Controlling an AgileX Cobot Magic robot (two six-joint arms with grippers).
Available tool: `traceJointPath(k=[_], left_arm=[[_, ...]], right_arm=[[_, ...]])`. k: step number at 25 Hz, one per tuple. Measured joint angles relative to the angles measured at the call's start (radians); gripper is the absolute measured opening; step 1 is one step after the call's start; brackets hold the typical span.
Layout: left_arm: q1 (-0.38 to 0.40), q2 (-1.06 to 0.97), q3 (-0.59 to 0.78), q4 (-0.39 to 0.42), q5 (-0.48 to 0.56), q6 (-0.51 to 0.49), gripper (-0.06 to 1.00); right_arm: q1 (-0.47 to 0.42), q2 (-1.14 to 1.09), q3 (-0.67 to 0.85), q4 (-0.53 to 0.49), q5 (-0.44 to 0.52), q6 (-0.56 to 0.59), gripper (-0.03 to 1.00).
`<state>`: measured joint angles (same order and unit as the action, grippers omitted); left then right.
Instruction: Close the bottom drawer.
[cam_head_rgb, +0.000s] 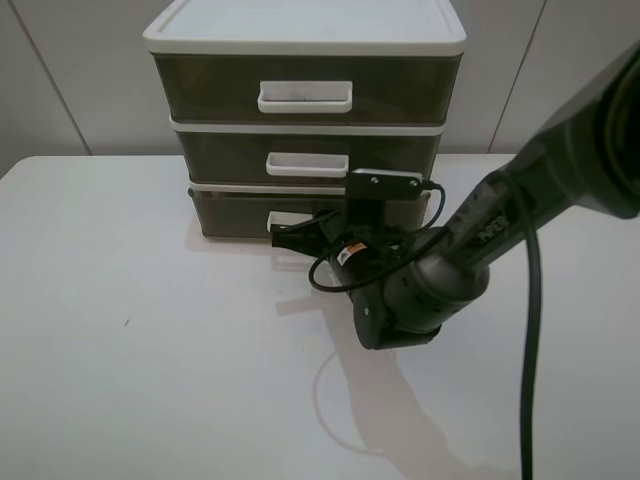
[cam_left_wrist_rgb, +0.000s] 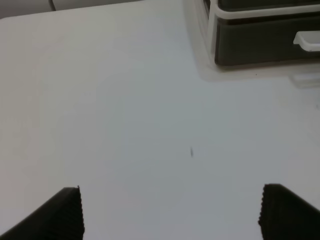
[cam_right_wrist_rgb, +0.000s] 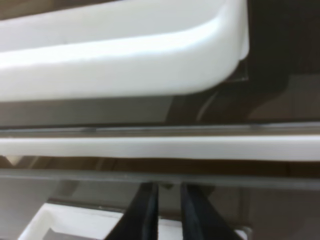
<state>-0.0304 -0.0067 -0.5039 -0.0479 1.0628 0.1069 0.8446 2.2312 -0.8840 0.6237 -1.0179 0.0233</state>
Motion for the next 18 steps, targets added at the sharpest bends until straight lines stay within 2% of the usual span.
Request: traceJointPath(k=[5, 14, 16, 18], left_arm=[[0.000, 0.000, 0.000, 0.000, 0.000, 0.000, 0.72], [0.000, 0.000, 0.000, 0.000, 0.000, 0.000, 0.72], [0.000, 0.000, 0.000, 0.000, 0.000, 0.000, 0.72], [0.000, 0.000, 0.000, 0.000, 0.000, 0.000, 0.72]], right_arm=[[0.002, -0.014, 0.024, -0.006, -0.001, 0.003, 0.02], [0.072, -0.178, 0.201, -0.020, -0.004, 0.003, 0.02], [0.080, -0.232, 0.242, -0.022, 0.026, 0.004, 0.02], [0.080, -0.289, 0.280, -0.023, 0.101, 0.004, 0.06]])
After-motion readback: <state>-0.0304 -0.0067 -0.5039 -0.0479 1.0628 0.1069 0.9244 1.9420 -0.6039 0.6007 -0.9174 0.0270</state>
